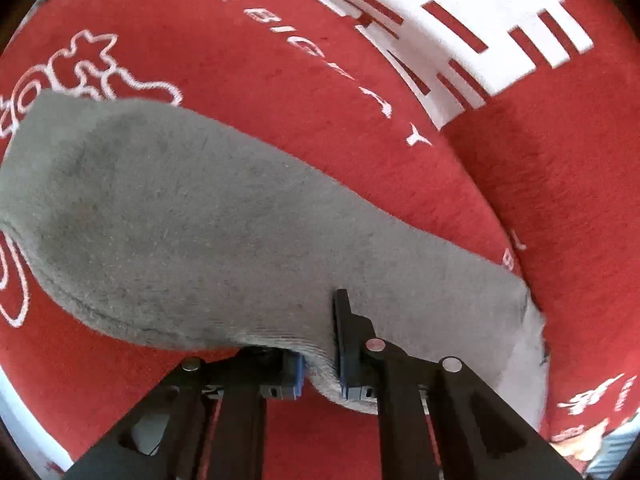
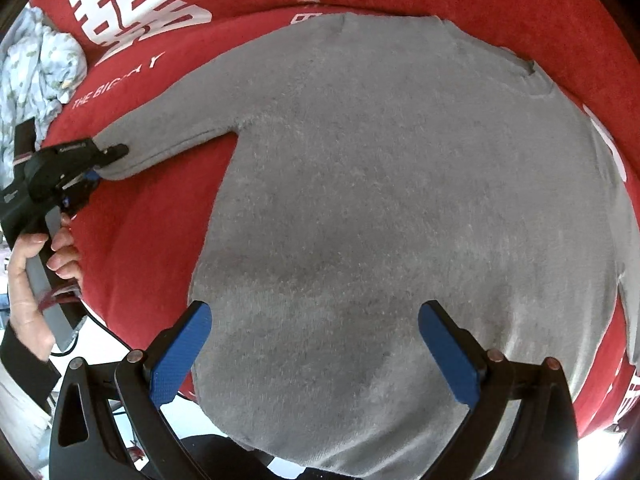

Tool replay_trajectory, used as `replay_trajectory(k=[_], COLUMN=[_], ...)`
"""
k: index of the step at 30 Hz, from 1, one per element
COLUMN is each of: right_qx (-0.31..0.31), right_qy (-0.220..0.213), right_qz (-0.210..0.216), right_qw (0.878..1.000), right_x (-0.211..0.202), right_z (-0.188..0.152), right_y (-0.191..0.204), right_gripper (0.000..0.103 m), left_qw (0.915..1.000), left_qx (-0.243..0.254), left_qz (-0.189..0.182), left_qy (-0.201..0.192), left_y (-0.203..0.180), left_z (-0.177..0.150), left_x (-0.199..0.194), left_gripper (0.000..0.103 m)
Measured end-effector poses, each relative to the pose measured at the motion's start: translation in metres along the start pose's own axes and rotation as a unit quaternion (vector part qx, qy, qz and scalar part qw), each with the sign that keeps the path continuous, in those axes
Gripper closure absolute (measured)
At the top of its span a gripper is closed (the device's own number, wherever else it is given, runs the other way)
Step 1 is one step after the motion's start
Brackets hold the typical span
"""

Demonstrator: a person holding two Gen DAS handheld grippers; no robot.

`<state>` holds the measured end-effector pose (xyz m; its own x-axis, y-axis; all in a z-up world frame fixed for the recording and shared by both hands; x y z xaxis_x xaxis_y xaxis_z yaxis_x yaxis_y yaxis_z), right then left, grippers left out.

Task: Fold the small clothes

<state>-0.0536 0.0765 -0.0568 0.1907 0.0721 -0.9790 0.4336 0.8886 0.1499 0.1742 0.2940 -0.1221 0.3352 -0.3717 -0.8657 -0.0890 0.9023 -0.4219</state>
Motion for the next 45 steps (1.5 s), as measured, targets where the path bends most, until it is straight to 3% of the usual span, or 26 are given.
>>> replay_trajectory(k=[4, 7, 11, 15, 17, 22, 26, 28, 30, 32, 33, 34, 37, 39, 42, 45], right_qx=[0.016, 0.033, 0.060, 0.110, 0.134, 0.185, 0.233, 0.249, 0.258, 0.258, 0.255, 0.247, 0.203, 0.159, 0.077, -0.011], right_qy=[-0.005, -0.011, -0.030, -0.043, -0.051, -0.065, -0.052, -0.045, -0.040, -0.038, -0.038, -0.039, -0.056, -0.075, -0.103, -0.127], right_qz=[-0.002, -0.002, -0.002, -0.001, -0.002, -0.024, -0.031, -0.035, -0.037, -0.036, -0.035, -0.034, -0.036, -0.030, -0.017, -0.019], right_qw=[1.000, 0.999, 0.998, 0.993, 0.990, 0.980, 0.971, 0.967, 0.965, 0.965, 0.966, 0.968, 0.977, 0.984, 0.992, 0.992], right_x=[-0.010, -0.019, -0.036, -0.051, -0.061, -0.082, -0.080, -0.078, -0.075, -0.074, -0.071, -0.072, -0.077, -0.081, -0.079, -0.069], right_z=[-0.008, -0.016, -0.024, -0.034, -0.040, -0.052, -0.066, -0.072, -0.075, -0.074, -0.067, -0.061, -0.041, -0.019, 0.019, 0.051], right_y=[-0.012, -0.022, -0.043, -0.082, -0.109, -0.187, -0.242, -0.264, -0.280, -0.292, -0.291, -0.290, -0.284, -0.269, -0.226, -0.171], right_gripper=[0.000, 0.000, 0.000, 0.000, 0.000, 0.000, 0.000, 0.000, 0.000, 0.000, 0.000, 0.000, 0.000, 0.000, 0.000, 0.000], left_qw=[0.9963, 0.9845, 0.9591, 0.9276, 0.9125, 0.8847, 0.8621, 0.8566, 0.8551, 0.8571, 0.8595, 0.8648, 0.8706, 0.8818, 0.8957, 0.8992], left_qx=[0.075, 0.157, 0.257, 0.346, 0.383, 0.447, 0.498, 0.509, 0.510, 0.506, 0.503, 0.497, 0.490, 0.470, 0.436, 0.418], left_qz=[0.014, 0.015, -0.017, -0.070, -0.094, -0.121, -0.094, -0.073, -0.051, -0.031, -0.025, -0.016, 0.003, 0.037, 0.085, 0.129], left_qy=[-0.039, -0.077, -0.117, -0.122, -0.108, -0.051, 0.007, 0.039, 0.076, 0.093, 0.088, 0.068, 0.041, 0.018, -0.002, 0.002], left_y=[-0.023, -0.063, -0.137, -0.220, -0.265, -0.348, -0.378, -0.374, -0.366, -0.352, -0.346, -0.339, -0.320, -0.297, -0.258, -0.223], left_z=[0.004, 0.005, -0.001, -0.038, -0.069, -0.151, -0.218, -0.238, -0.252, -0.254, -0.252, -0.246, -0.231, -0.209, -0.177, -0.155], left_x=[-0.024, -0.047, -0.069, -0.080, -0.073, -0.035, 0.010, 0.027, 0.042, 0.044, 0.041, 0.029, 0.004, -0.014, -0.027, -0.024], left_gripper=[0.090, 0.090, 0.090, 0.090, 0.090, 0.090, 0.089, 0.089, 0.088, 0.061, 0.028, 0.015, 0.015, 0.015, 0.015, 0.015])
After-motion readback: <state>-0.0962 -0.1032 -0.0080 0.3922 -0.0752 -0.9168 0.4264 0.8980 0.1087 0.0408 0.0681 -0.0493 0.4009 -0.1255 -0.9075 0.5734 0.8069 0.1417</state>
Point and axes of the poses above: each gripper's, at about its wrist camera, not at the fingertips, and x roughly the way its jaws point, y to its left, z to its top, the point moved 3 cm from there along x, roughly the way its jaws point, and after that the axes turned 6 degrees about -y, right-handed, at the moved point
